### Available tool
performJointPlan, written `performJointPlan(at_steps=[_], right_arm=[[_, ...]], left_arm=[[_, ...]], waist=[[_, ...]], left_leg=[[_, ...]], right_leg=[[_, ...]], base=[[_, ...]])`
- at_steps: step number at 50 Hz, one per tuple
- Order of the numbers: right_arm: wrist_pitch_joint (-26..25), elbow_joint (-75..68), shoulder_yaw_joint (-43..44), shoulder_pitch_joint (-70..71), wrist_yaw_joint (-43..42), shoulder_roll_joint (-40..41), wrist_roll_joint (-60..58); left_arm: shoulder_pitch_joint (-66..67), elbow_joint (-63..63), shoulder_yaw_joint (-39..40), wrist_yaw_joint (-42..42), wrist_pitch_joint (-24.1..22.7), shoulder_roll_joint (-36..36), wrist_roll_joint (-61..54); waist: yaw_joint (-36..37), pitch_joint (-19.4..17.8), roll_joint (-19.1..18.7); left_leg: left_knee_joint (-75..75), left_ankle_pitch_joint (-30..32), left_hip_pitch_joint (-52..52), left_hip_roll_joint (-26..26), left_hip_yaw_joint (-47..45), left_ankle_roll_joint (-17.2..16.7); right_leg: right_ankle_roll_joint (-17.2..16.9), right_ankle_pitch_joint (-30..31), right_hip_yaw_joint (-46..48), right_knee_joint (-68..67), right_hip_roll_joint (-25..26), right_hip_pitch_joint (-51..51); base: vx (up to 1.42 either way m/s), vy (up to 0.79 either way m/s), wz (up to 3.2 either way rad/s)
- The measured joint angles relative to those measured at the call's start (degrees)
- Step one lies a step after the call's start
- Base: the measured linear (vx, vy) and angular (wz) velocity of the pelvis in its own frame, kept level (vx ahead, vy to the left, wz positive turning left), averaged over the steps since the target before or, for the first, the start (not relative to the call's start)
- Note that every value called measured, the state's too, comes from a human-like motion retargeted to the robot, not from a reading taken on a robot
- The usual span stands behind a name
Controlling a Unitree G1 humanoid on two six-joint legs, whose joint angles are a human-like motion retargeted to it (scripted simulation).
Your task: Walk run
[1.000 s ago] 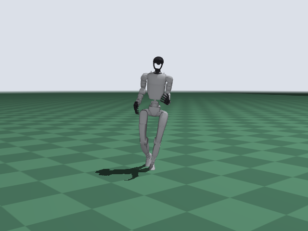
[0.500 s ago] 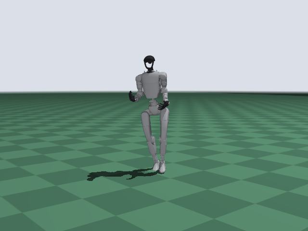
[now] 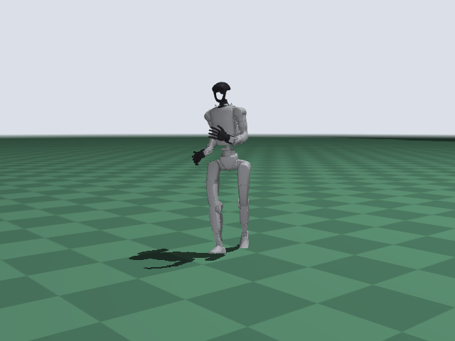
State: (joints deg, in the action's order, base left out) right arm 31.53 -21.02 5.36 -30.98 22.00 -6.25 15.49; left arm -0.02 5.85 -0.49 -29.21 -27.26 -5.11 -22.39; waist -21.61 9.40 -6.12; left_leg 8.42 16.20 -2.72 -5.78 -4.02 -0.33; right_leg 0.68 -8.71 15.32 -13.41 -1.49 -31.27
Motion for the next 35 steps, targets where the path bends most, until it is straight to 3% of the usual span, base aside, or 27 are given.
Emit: performJointPlan(at_steps=[2,3,5,6,7,8,9,10,13,15,18,20,23,25,27,28,30,33,35], right_arm=[[0.05,3.64,1.01,2.15,-4.46,2.70,-6.74],[-0.07,6.04,1.50,3.52,-6.93,4.13,-9.33],[-0.39,11.15,1.59,7.00,-12.02,6.40,-12.54],[-0.17,12.77,-0.08,8.49,-15.00,7.38,-13.08],[0.28,13.79,-0.83,10.57,-17.62,8.24,-13.06],[1.21,13.60,0.28,13.81,-19.52,8.82,-11.88],[1.29,13.47,1.03,17.02,-19.55,9.10,-9.88],[0.96,13.37,1.61,20.23,-18.65,9.23,-7.46],[1.19,16.11,-1.79,23.54,-15.09,7.01,-1.42],[2.14,18.09,-2.19,24.92,-15.54,4.77,0.33],[2.60,19.56,-1.42,24.89,-16.65,1.83,-0.51],[2.24,19.60,-0.10,23.73,-15.93,0.25,-1.68],[0.94,17.93,0.36,21.82,-14.46,-0.85,-3.56],[0.12,16.56,0.51,20.80,-13.38,-0.99,-4.04],[-0.17,15.67,-0.08,19.14,-11.71,-1.14,-3.98],[0.05,14.97,-0.02,17.32,-10.35,-0.51,-4.38],[-0.58,10.96,0.55,15.04,-6.77,1.30,-3.83],[-3.70,6.16,-1.85,10.69,-3.96,5.23,0.89],[-5.36,4.93,-2.87,7.33,1.76,6.51,7.42]], left_arm=[[0.32,1.53,0.66,-1.46,0.88,-0.41,2.66],[0.48,2.70,0.78,-2.35,1.24,-0.54,3.48],[1.48,5.67,1.04,-4.27,1.34,-0.40,5.14],[3.87,7.94,1.98,-5.82,0.80,-0.01,7.49],[6.10,10.58,2.65,-7.21,0.00,0.52,10.49],[8.03,13.95,2.76,-8.24,-1.31,1.30,14.81],[9.73,16.66,3.48,-7.85,-2.43,2.12,19.11],[11.31,19.04,4.51,-6.75,-3.45,2.96,23.40],[20.11,18.48,8.27,-2.89,-5.27,5.39,25.88],[24.57,17.29,10.14,-0.49,-6.28,7.45,25.00],[29.65,16.06,12.13,0.52,-6.76,8.47,22.17],[31.44,15.37,12.47,0.33,-6.45,8.10,20.61],[30.76,14.02,12.25,0.47,-5.61,6.04,19.57],[28.66,12.59,11.07,0.91,-5.08,3.79,19.70],[25.79,11.07,9.41,1.47,-4.65,1.80,20.63],[24.64,10.68,7.98,1.78,-4.62,0.79,21.23],[18.98,11.01,6.34,3.43,-4.64,-0.66,22.02],[7.62,12.01,7.83,-1.30,-2.93,2.35,23.78],[2.04,10.03,6.69,0.96,-2.98,4.24,22.65]], waist=[[0.28,-0.08,-0.65],[-0.23,-0.85,-1.03],[-0.15,-3.28,-2.35],[1.00,-3.38,-2.88],[2.44,-2.69,-2.62],[4.48,-0.43,-0.78],[6.84,0.97,1.10],[9.36,1.92,2.99],[8.19,2.61,3.64],[9.85,1.61,4.79],[15.34,-0.05,6.04],[19.41,-1.32,6.38],[23.91,-2.89,7.72],[24.28,-4.39,7.36],[21.10,-4.15,10.04],[19.14,-3.35,10.98],[16.64,-0.62,7.20],[17.73,0.49,4.95],[17.58,0.62,5.11]], left_leg=[[1.84,8.97,-2.90,0.71,-2.31,-4.69],[5.53,12.59,-3.47,1.10,-1.58,-7.46],[23.07,13.80,-0.85,4.81,-4.36,-8.73],[30.79,13.80,1.02,4.87,-3.10,-7.18],[36.78,13.49,3.55,3.48,-0.97,-6.08],[39.32,12.58,7.42,-0.82,2.89,-5.88],[42.52,9.96,11.78,-3.38,3.58,-5.74],[46.05,6.49,16.38,-5.07,2.68,-5.62],[43.79,-6.47,25.22,-2.52,0.75,2.32],[35.31,-11.89,29.85,-0.39,-1.50,5.01],[15.25,-13.13,31.59,1.41,-4.77,3.46],[3.10,-15.65,30.83,-1.40,-0.32,4.11],[-6.40,-19.21,29.65,-2.19,8.38,-4.45],[-5.74,-16.40,28.02,-1.48,5.42,-4.22],[0.49,-22.19,26.74,-6.16,2.72,4.26],[6.05,-22.77,25.91,-8.86,2.58,5.37],[11.89,-26.27,28.08,-2.83,7.54,1.87],[12.82,-30.57,23.26,-0.82,7.20,3.78],[8.62,-29.40,18.20,-0.68,6.68,4.39]], right_leg=[[4.37,3.46,0.43,4.89,0.57,0.65],[8.79,8.03,2.44,4.15,0.67,1.78],[14.32,5.37,4.57,-2.32,1.82,4.33],[13.87,1.31,-6.55,-5.62,8.21,5.32],[13.32,-1.82,-12.01,-8.64,10.31,5.98],[12.56,-3.12,-6.17,-11.08,3.87,5.99],[12.36,-4.49,-6.09,-11.85,1.82,6.88],[12.44,-5.90,-8.88,-11.77,1.96,8.20],[12.39,-5.37,-12.07,-5.99,3.65,15.41],[11.47,0.07,-13.85,-1.27,4.18,20.22],[10.49,12.98,-17.26,2.88,6.41,26.62],[9.46,22.60,-19.34,4.42,7.51,31.40],[4.35,34.66,-18.47,3.46,5.22,37.65],[-0.75,38.71,-18.65,-5.83,5.74,39.15],[-7.07,38.71,-15.85,-24.05,2.77,35.01],[-9.04,38.71,-14.84,-31.47,4.15,32.98],[-9.04,38.71,-12.73,-34.15,9.20,27.06],[-7.87,23.91,-11.76,-38.94,10.85,18.16],[-6.04,15.22,-9.00,-37.61,8.05,12.42]], base=[[1.05,-0.46,-0.99],[1.13,-0.40,-0.90],[1.40,-0.55,-1.16],[1.66,-0.98,-1.64],[1.70,-1.15,-1.38],[1.56,-0.90,-1.20],[1.43,-0.71,-1.46],[1.28,-0.59,-1.77],[1.23,-0.49,-1.25],[1.41,-0.55,-1.41],[1.19,-0.42,-1.97],[1.48,-0.41,-2.10],[1.49,-0.31,-1.72],[1.63,-0.24,-0.51],[1.44,-0.22,0.56],[1.72,-0.27,0.81],[1.64,-0.37,0.16],[1.09,-0.43,-0.54],[1.28,-0.55,-0.37]])
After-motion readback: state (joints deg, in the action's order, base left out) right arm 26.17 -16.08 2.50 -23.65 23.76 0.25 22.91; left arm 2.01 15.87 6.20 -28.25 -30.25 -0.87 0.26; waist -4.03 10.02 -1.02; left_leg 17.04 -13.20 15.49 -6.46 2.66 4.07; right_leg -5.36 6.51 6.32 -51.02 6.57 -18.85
